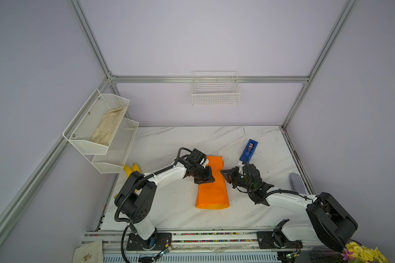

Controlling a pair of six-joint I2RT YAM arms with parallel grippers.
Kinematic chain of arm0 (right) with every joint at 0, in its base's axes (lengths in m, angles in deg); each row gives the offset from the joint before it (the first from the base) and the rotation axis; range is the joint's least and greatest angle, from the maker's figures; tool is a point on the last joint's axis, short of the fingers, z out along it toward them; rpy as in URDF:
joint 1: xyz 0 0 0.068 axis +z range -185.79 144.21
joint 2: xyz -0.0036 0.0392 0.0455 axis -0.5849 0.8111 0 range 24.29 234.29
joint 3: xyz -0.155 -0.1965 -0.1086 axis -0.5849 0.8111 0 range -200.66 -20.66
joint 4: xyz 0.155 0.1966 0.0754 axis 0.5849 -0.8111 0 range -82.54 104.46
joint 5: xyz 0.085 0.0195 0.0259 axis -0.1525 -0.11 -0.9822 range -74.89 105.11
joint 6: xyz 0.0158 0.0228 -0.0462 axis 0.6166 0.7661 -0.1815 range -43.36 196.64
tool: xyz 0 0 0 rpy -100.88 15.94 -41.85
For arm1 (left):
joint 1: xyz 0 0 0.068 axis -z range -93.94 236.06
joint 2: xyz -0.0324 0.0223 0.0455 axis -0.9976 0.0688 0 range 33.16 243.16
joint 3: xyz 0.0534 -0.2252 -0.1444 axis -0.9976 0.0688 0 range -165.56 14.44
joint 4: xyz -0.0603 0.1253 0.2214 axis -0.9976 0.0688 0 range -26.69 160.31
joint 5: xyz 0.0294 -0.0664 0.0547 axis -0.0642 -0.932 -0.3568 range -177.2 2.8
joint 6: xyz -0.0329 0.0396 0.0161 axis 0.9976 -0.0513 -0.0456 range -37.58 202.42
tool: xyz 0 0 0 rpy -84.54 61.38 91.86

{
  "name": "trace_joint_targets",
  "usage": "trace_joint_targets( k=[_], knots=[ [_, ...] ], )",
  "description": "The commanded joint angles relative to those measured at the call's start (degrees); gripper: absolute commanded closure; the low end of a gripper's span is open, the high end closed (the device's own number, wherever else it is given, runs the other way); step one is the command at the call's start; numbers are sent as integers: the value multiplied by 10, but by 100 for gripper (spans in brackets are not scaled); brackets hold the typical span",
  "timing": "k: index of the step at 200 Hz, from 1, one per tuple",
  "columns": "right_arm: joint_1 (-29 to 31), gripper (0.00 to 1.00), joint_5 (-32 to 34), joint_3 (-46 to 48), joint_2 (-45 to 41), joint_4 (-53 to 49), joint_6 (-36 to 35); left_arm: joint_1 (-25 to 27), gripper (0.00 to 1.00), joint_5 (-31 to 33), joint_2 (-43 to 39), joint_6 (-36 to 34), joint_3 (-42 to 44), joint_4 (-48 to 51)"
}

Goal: Wrap the gift box in paper

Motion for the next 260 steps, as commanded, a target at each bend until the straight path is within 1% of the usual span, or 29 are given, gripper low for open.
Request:
trace_joint_targets(
  k=[1, 9, 40, 83, 135, 154, 183, 196, 223, 260],
  knots=[
    [3, 100, 16, 19, 9, 30, 52, 5, 86, 47, 40, -14, 28, 65],
    [3, 100, 18, 20, 24, 30, 52, 5, 86, 47, 41, -15, 27, 65],
    [4, 100, 15, 25, 33, 27, 51, 6, 86, 46, 41, -14, 27, 64],
    [7, 100, 20, 34, 27, 2, 46, 5, 86, 48, 29, -11, 20, 66],
    [7, 100, 19, 43, 35, -9, 37, 6, 86, 40, 1, -12, -72, 89],
    [7, 100, 16, 45, 38, -6, 38, 6, 86, 28, -2, -10, -101, 90],
    [7, 100, 17, 44, 37, -12, 35, 5, 88, 1, 10, -9, -129, 81],
    [7, 100, 17, 44, 37, -13, 35, 6, 89, -8, 13, -4, -130, 65],
    [7, 100, 15, 39, 33, -18, 32, 5, 95, -8, 17, 5, -132, 33],
    [7, 100, 17, 32, 27, -30, 27, 8, 98, -38, 48, 13, -137, 12]
  ],
)
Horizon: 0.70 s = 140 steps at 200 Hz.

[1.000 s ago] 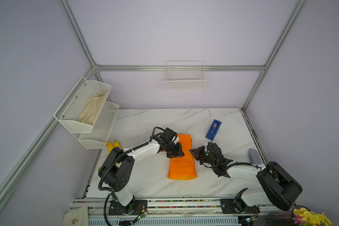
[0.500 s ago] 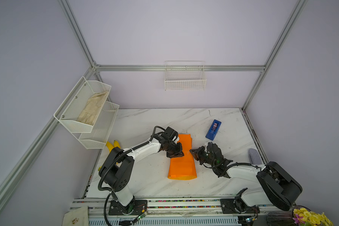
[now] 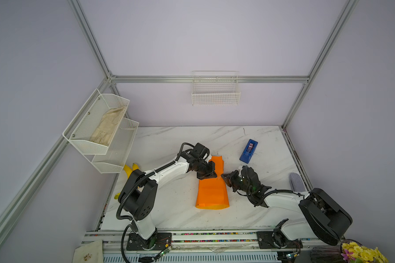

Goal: Wrap the gift box in paper
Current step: 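Pinch the paper seam with the right gripper while the left gripper holds it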

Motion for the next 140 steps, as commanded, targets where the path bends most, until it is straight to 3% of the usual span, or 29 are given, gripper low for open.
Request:
trace_joint_targets(
  k=[1, 89, 140],
  knots=[
    [4, 100, 5, 4, -1, -51, 25, 4, 98, -31, 15, 8, -42, -33],
    [4, 100, 1, 3, 1, -51, 24, 5, 99, -39, 26, 7, 28, -45],
    [4, 100, 2, 1, -2, -57, 20, 6, 100, -20, 34, -16, 40, -4]
  ],
)
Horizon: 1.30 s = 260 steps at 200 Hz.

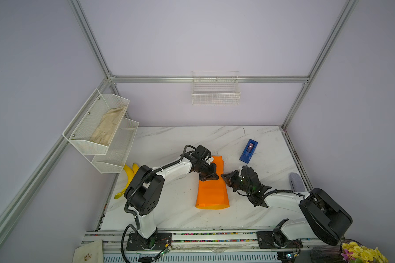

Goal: Wrap the gift box in paper

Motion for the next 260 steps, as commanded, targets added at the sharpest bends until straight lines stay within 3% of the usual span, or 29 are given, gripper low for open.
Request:
trace_joint_targets(
  k=[1, 41, 56, 69, 104, 127, 171, 221, 260],
  knots=[
    [4, 100, 2, 1, -2, -56, 23, 6, 100, 9, 1, -16, 26, 30],
    [4, 100, 9, -7, -19, -82, 18, 6, 100, 56, 12, -48, 30, 87],
    [1, 82, 22, -9, -47, -110, 17, 6, 100, 66, 12, -53, 36, 95],
    [-4, 72, 35, -11, -69, -138, 10, 6, 100, 67, 13, -53, 40, 96],
    [-19, 63, 83, -47, -129, -259, -45, 6, 100, 68, 13, -52, 44, 97],
    [-19, 65, 92, -76, -145, -298, -91, 6, 100, 67, 15, -51, 43, 96],
    [-19, 89, -8, -91, -99, -190, -140, 6, 100, 68, 16, -51, 39, 97],
    [-15, 90, -107, -88, -23, -85, -146, 6, 100, 69, 17, -49, 38, 97],
    [-17, 92, -95, -85, -5, -137, -152, 6, 100, 70, 17, -47, 38, 99]
  ],
)
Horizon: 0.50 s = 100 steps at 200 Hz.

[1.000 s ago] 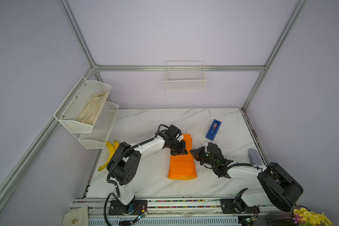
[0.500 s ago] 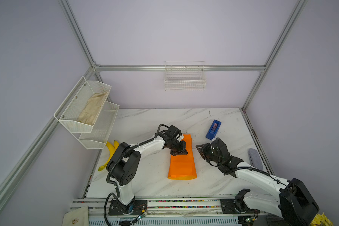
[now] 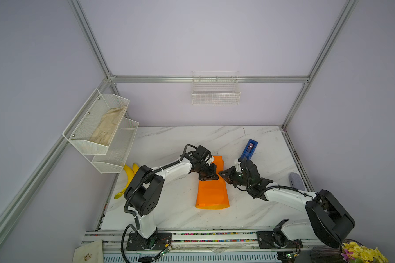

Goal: Wrap the gift box in paper

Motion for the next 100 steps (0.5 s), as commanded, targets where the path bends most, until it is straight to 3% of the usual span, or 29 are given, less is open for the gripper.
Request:
trace_joint_targets(
  k=[1, 71, 100],
  knots=[
    [-1, 92, -4, 0, 6, -11, -4, 4, 100, 55, 19, -10, 34, 87],
    [-106, 93, 9, 40, -32, -70, -37, 4, 100, 58, 15, -11, 37, 89],
    [-118, 93, 5, 15, -55, -105, -66, 4, 100, 60, 14, -11, 37, 91]
  ],
)
